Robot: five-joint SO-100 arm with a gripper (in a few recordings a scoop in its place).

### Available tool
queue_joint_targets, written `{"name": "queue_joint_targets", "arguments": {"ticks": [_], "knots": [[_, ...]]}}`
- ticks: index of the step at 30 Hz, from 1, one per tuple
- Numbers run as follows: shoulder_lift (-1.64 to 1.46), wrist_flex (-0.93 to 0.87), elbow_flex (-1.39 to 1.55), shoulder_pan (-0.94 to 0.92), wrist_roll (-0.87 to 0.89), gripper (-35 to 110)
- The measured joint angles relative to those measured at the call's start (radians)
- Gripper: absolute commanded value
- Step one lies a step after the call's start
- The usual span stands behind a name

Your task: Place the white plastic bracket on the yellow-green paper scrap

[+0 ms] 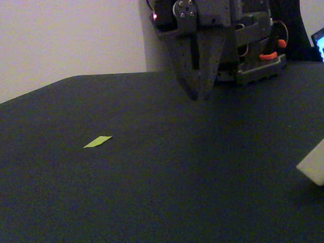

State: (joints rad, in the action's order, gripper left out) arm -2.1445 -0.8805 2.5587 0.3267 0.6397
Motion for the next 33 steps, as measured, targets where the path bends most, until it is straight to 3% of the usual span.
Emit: {"name": "queue_joint_targets", "arguments": {"ticks": [3, 7, 11, 23, 33], "knots": [[-0.115, 0.06, 0.06, -0.118, -0.046, 0], [-0.155, 0.345, 0.164, -0.163, -0.299, 0], [-0.167, 0.451, 0.172, -0.175, -0.374, 0], [-0.126, 0.48, 0.169, -0.173, -0.41, 0], [0.026, 0.382, -0.046, -0.109, -0.442, 1]]}}
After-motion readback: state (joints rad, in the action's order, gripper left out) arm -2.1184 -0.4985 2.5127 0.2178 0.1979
